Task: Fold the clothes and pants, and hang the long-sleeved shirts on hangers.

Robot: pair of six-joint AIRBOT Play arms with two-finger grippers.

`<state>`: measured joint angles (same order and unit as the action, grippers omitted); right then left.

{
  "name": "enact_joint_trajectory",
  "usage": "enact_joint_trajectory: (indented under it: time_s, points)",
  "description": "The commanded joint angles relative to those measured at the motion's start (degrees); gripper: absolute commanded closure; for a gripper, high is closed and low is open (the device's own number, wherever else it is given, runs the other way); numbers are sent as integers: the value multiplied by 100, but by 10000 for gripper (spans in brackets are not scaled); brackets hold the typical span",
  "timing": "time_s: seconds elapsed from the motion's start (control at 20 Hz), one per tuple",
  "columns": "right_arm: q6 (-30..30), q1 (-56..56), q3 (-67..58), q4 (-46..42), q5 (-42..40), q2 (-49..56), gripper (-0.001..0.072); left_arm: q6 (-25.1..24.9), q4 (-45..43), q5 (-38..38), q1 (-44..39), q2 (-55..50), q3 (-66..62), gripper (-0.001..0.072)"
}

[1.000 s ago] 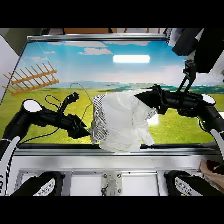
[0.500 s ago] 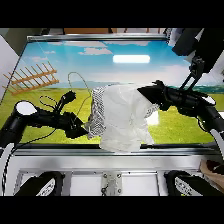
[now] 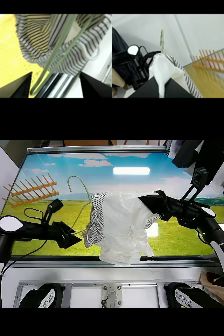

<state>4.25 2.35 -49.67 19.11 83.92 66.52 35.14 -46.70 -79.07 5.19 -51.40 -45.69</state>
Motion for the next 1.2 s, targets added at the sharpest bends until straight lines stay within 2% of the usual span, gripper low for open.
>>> enact_joint_trajectory:
  time_s: [0.0,0.1,0.2,0.25,0.35,0.4,0.6,0.7,0.8,0.85,0.9,1.0,1.15]
  points:
    - [2,-4,-4,-24,-15,-2,704,94,33,-39,516,286,0,80]
    - [4,-4,-4,-85,-15,-2,704,280,28,-22,713,431,-2,80]
    - [4,2,-4,-81,-11,-7,704,1003,22,28,968,562,0,80]
    - [2,7,-4,-83,-11,-7,704,1526,17,101,1110,619,0,80]
    - [2,7,-4,-83,-13,-7,704,3305,17,391,1379,758,63,80]
    - [2,7,-4,-83,-13,-7,704,3995,17,459,1467,861,190,80]
    - [4,7,-4,-81,-9,-7,704,5473,33,1051,1526,1346,1346,80]
    - [4,4,-4,-83,-11,-7,704,5930,109,1606,1530,1443,1939,80]
    - [4,4,-4,-83,-9,-7,704,5805,918,1939,1598,1156,2251,80]
    - [4,4,-4,-81,7,-7,704,5401,1473,1952,1674,892,2323,80]
    - [9,4,-4,-83,9,-7,704,4931,1982,1856,1740,562,2347,80]
    - [9,4,-4,-83,9,-7,704,4358,2608,1488,1812,-136,2291,80]
    - [7,4,-4,-83,7,-7,704,3703,2929,822,1617,-1139,2000,80]
